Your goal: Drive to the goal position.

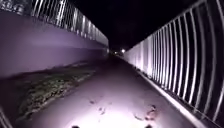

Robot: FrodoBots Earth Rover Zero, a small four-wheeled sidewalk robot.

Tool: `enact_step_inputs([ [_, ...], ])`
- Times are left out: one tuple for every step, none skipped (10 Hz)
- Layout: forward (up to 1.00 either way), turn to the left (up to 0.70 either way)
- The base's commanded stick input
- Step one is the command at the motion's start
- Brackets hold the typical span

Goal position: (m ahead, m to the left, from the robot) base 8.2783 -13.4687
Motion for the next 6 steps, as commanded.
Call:
enact_step_inputs([
  [0.70,0.00],
  [0.70,0.00],
  [0.70,0.00],
  [0.70,0.00],
  [0.70,0.00],
  [0.70,0.00],
])
